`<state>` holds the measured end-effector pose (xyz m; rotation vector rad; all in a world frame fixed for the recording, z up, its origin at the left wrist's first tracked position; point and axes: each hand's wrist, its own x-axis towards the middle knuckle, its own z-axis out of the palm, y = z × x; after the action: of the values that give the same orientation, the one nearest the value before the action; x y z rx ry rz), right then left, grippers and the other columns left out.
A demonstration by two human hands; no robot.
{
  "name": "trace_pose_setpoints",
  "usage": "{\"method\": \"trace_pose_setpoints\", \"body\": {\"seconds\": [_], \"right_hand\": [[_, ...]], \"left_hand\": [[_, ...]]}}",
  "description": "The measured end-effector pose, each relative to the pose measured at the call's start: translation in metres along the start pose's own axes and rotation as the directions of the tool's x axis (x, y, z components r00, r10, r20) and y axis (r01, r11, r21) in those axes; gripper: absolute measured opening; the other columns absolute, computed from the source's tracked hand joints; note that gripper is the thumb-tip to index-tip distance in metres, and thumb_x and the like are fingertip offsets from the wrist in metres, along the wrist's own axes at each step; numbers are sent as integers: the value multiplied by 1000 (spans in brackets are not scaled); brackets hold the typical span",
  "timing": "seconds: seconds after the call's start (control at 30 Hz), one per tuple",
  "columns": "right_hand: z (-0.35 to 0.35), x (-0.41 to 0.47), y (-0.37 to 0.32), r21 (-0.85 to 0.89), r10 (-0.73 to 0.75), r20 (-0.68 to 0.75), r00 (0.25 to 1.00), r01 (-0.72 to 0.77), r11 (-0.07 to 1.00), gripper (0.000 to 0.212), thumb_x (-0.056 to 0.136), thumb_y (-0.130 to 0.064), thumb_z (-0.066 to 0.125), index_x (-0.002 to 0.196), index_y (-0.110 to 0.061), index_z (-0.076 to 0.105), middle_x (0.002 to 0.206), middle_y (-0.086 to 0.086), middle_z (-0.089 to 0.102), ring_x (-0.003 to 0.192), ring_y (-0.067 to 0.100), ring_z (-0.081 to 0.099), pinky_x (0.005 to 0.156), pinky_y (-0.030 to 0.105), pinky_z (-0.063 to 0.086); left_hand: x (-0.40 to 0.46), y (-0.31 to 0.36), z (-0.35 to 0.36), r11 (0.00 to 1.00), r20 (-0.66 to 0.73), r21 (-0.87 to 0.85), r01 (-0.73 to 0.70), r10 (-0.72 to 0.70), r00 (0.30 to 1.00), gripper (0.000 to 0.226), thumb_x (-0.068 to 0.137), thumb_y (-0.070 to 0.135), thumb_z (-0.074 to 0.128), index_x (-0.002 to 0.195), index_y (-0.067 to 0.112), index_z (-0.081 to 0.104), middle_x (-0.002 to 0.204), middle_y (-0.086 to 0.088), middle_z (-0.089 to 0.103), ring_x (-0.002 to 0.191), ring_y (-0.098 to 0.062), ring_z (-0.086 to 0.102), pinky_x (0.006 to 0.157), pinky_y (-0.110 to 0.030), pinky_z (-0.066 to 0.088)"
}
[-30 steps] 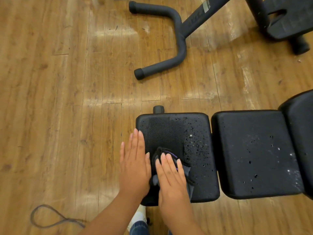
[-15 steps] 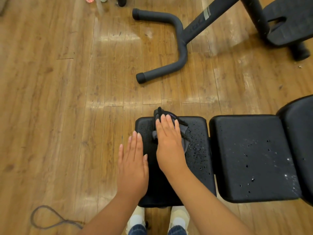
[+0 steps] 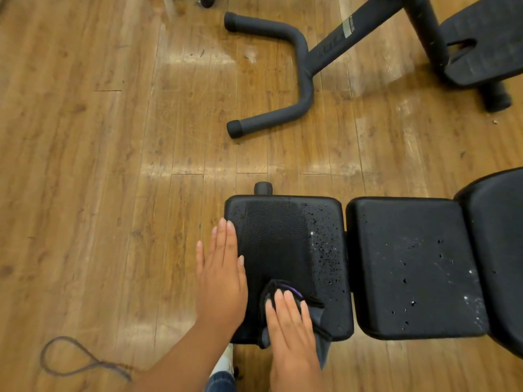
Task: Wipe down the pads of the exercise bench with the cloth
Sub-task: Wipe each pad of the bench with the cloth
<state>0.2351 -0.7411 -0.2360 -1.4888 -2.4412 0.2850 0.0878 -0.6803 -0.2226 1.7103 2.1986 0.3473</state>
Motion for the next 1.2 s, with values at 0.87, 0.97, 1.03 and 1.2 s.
{"method": "trace_pose_setpoints", "body": {"seconds": [0.87,0.97,1.03,1.2], "right_hand": [[-16,63,25,113,110,55,992,-115,987,63,70,5,39,133,0,42,144,12,37,135,25,26,113,40,10],[-13,5,19,122,-16,74,997,7,992,60,86,-8,30,145,-4,19,155,5,9,142,21,12,114,38,11],[-13,-10,19,88,-24,74,997,17,996,49,97,-11,17,147,-7,15,156,3,4,143,19,7,112,39,12],[-21,2,19,61,-18,109,994,11,998,45,83,-13,36,127,-7,41,145,4,22,143,18,3,112,37,11]], "left_hand": [[0,4,4,998,-5,-37,58,-58,998,55,97,24,19,151,11,13,157,-5,17,145,-16,15,115,-44,15],[1,5,3,998,-1,-35,44,-44,999,55,98,24,19,151,11,12,158,-5,15,145,-16,14,116,-44,14],[1,6,3,999,-7,-31,35,-36,999,55,98,24,18,151,11,10,158,-5,13,145,-16,13,117,-43,12],[2,7,2,998,-24,-67,12,-14,1000,55,98,24,18,150,8,10,158,-6,9,146,-15,9,118,-35,6]]}}
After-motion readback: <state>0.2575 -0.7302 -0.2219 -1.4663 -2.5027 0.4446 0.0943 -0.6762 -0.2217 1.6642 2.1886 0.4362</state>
